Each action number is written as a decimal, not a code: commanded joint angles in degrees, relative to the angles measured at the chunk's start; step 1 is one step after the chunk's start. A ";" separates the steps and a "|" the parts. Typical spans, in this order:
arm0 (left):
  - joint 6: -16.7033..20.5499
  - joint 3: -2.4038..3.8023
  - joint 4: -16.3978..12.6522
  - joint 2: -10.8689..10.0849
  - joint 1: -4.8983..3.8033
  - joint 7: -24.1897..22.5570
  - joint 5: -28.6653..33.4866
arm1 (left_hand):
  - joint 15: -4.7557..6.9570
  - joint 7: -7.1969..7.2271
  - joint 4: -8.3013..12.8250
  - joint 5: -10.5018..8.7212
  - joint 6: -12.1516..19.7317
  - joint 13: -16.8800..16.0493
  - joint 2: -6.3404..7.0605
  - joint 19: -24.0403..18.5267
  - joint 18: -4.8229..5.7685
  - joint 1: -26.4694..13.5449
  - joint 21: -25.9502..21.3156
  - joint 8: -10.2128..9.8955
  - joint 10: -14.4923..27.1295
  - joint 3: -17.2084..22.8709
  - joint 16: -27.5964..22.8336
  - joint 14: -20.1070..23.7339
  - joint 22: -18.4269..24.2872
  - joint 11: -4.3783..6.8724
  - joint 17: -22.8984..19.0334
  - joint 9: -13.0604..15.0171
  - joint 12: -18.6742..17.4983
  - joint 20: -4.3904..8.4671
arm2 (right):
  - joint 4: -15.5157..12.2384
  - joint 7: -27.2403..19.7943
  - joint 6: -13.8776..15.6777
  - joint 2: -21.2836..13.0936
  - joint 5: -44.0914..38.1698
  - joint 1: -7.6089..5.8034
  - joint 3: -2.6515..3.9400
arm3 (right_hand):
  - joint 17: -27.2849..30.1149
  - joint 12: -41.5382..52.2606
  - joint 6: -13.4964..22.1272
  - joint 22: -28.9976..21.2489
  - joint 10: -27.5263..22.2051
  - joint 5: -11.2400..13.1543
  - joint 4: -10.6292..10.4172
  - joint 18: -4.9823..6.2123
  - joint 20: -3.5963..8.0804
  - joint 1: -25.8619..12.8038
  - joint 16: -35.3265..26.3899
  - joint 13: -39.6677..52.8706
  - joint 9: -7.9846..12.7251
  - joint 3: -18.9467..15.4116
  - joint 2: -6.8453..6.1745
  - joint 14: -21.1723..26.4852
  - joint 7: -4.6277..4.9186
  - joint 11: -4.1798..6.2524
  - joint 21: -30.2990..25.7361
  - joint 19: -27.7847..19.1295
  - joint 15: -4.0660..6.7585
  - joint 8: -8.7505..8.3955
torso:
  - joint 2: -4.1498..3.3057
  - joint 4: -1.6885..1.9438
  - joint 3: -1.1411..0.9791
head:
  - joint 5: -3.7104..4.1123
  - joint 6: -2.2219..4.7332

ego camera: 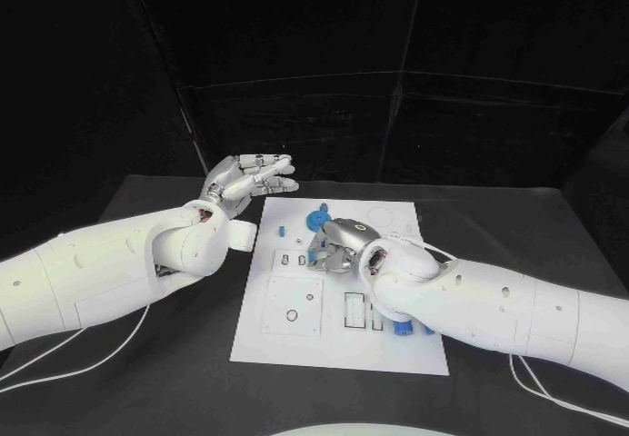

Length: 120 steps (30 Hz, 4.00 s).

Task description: Assemble the parts on the task board

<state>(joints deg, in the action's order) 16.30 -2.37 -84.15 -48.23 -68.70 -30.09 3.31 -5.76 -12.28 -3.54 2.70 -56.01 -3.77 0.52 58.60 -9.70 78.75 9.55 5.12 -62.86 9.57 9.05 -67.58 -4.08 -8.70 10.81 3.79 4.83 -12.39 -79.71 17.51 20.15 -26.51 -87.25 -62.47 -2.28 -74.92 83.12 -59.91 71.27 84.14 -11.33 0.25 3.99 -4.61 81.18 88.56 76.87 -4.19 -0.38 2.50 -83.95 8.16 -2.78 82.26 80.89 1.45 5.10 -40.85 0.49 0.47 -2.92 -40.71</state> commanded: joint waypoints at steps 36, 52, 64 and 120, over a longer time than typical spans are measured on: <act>-0.46 0.05 0.24 -0.03 -0.10 0.79 -0.86 | 0.07 0.48 0.23 0.04 -1.49 -0.04 -0.51 0.74 -0.86 -0.18 -0.59 0.02 -1.36 0.09 -0.63 -0.52 0.04 0.23 0.09 0.11 -0.18 0.12 | -2.06 -0.59 9.45 -0.99 -0.88 0.12 -0.04 | -11.14 -1.23 4.76 -0.67 -0.93 0.80 -4.02 -0.10 -1.36 -4.99 -0.14 4.82 0.25 -3.45 -4.26 -5.22 1.03 -1.50 -0.64 -0.39 -1.37 -1.41 | 0.00 0.03 -0.05 | 0.13 0.21; -3.33 0.08 1.34 -1.33 -0.77 22.29 -24.36 | 8.96 6.79 -1.64 0.34 -9.15 -7.42 1.23 23.28 -0.58 -3.74 13.89 1.99 -20.11 -3.83 54.26 -20.46 -7.67 7.49 47.59 1.44 9.45 9.26 | -15.49 -20.39 5.60 -16.77 12.22 -4.16 0.13 | -7.19 -3.72 6.70 -6.55 -3.24 -0.59 -6.21 1.06 -1.93 -2.74 -2.06 2.33 -0.19 -4.69 -4.20 -4.20 1.51 -1.97 -3.71 -3.56 -1.83 -0.46 | 0.64 -0.03 -0.15 | -0.42 0.63; -16.23 0.08 4.34 2.95 -4.70 49.35 -50.45 | 9.45 7.77 -9.61 0.41 -4.82 -44.55 -3.14 20.95 2.18 -11.28 44.03 11.91 -11.13 -12.09 77.53 -21.17 -38.10 8.79 74.04 10.39 47.04 10.40 | -15.32 -20.60 0.71 -24.76 31.72 -10.19 0.13 | -3.27 -6.16 5.91 -12.10 -5.10 -3.45 -6.51 2.01 -1.37 -1.05 -4.42 -0.04 -0.28 -5.57 -2.81 -3.31 1.11 -1.50 -7.05 -5.96 -1.30 -0.23 | 2.36 -0.75 -0.68 | -0.94 -0.02; -33.53 -5.11 13.69 19.45 -8.26 65.24 -65.95 | 10.26 8.95 -12.47 0.06 2.16 -57.95 -5.05 25.22 5.34 -11.76 64.60 25.85 -13.26 -22.15 80.95 -22.42 -63.66 9.58 79.19 23.57 60.31 10.87 | -4.59 -31.26 3.26 -21.54 52.70 -10.97 0.11 | 59.95 -58.93 11.09 -63.04 -33.24 -10.89 -12.59 6.42 -7.20 10.44 -77.44 -65.03 0.27 -2.61 -2.23 18.85 4.80 -6.36 -63.38 -25.59 -7.22 6.52 | 2.60 -0.79 -0.77 | -1.40 -2.75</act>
<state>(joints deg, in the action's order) -16.02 -7.49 -70.30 -28.86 -76.88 35.49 -62.84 4.19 -3.16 -16.03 2.88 -54.24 -61.78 -3.91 83.89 -4.83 67.10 73.90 30.81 -76.17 -12.24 89.83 -83.85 -67.73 0.91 74.92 27.34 65.04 -1.64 -84.46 -11.66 24.12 -48.19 -36.21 -73.31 -2.20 -15.01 24.40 -49.37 8.29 50.47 -21.98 -12.37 10.26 -11.86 91.17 11.32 11.88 -3.98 -3.23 0.25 -64.62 12.58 -9.21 19.07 54.81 -5.82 11.30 -38.27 -0.34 -0.29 -4.30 -43.36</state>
